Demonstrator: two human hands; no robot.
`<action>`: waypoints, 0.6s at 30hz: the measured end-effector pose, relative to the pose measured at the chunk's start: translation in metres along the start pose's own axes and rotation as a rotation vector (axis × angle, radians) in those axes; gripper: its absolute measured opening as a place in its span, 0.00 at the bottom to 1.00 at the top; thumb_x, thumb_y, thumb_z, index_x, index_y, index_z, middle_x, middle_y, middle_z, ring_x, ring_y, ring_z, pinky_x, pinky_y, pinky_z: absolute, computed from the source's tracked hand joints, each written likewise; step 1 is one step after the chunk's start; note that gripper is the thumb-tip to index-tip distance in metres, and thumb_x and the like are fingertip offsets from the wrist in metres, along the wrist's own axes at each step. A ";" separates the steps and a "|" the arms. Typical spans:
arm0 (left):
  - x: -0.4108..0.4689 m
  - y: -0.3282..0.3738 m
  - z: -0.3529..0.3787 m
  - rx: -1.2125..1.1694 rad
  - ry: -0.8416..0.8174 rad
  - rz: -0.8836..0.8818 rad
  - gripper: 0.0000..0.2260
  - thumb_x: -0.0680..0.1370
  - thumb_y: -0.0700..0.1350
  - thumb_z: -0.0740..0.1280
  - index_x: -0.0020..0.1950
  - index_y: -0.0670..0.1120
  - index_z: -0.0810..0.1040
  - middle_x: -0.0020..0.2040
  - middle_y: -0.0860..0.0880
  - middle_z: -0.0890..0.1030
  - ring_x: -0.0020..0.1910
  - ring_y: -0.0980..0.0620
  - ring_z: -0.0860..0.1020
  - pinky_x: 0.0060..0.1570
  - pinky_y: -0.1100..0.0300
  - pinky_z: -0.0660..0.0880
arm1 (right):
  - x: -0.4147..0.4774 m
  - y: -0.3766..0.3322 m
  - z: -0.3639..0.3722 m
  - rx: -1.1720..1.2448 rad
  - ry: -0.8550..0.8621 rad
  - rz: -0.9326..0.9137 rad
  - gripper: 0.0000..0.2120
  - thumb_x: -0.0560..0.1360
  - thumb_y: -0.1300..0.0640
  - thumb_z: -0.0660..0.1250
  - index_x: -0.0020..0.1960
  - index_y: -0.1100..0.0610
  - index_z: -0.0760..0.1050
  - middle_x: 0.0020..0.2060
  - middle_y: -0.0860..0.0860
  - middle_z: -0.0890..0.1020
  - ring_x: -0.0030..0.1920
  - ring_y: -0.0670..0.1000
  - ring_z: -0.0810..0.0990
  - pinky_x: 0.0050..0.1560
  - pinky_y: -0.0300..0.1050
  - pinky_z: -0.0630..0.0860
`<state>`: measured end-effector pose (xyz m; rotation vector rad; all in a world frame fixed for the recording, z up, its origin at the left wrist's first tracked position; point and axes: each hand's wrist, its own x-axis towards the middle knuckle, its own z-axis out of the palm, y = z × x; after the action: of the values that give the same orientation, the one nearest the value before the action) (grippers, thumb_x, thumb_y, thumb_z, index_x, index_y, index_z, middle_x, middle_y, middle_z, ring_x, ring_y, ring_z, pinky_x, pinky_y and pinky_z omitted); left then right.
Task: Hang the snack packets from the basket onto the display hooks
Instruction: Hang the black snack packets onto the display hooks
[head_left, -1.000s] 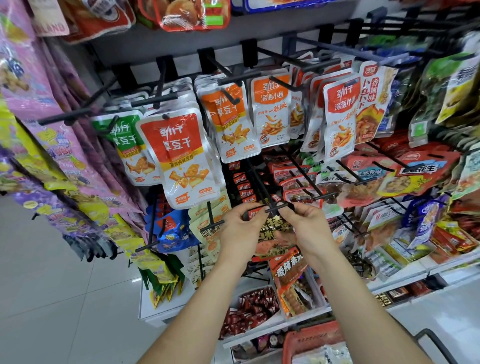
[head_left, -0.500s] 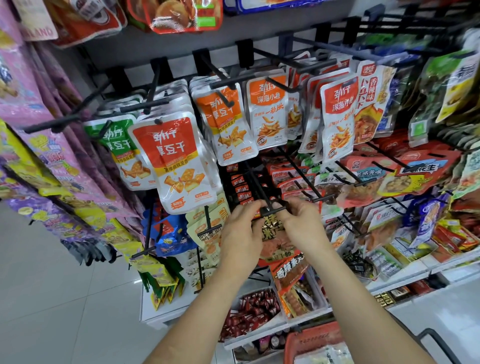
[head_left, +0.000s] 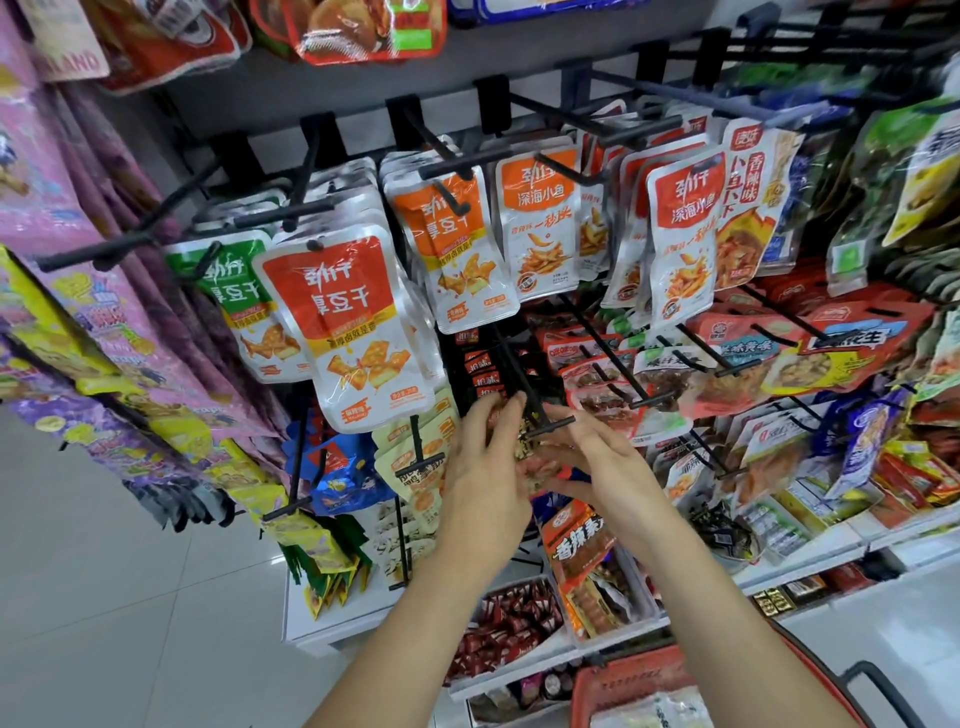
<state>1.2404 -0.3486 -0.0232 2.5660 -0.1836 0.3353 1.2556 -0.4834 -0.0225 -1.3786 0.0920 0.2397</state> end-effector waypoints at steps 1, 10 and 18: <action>-0.010 -0.001 0.000 0.038 0.029 0.037 0.35 0.70 0.30 0.67 0.75 0.47 0.64 0.76 0.45 0.59 0.74 0.45 0.59 0.73 0.51 0.58 | 0.001 0.001 -0.001 -0.012 -0.024 0.006 0.14 0.83 0.50 0.55 0.60 0.46 0.77 0.49 0.48 0.84 0.52 0.47 0.82 0.54 0.49 0.80; -0.022 -0.007 0.007 0.162 -0.177 -0.025 0.35 0.75 0.34 0.63 0.78 0.52 0.55 0.77 0.48 0.51 0.76 0.45 0.52 0.73 0.50 0.60 | 0.011 0.001 -0.010 -0.242 -0.091 -0.014 0.14 0.83 0.47 0.53 0.63 0.33 0.72 0.54 0.51 0.81 0.55 0.51 0.82 0.56 0.54 0.80; 0.010 -0.008 0.007 0.225 -0.179 -0.089 0.35 0.74 0.39 0.67 0.78 0.47 0.56 0.73 0.47 0.53 0.72 0.46 0.58 0.69 0.50 0.66 | 0.029 0.007 -0.012 -0.398 -0.147 -0.030 0.22 0.81 0.52 0.56 0.63 0.23 0.64 0.64 0.53 0.78 0.61 0.66 0.76 0.60 0.66 0.74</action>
<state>1.2526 -0.3466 -0.0303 2.8173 -0.1013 0.0973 1.2833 -0.4902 -0.0374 -1.7506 -0.1040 0.3462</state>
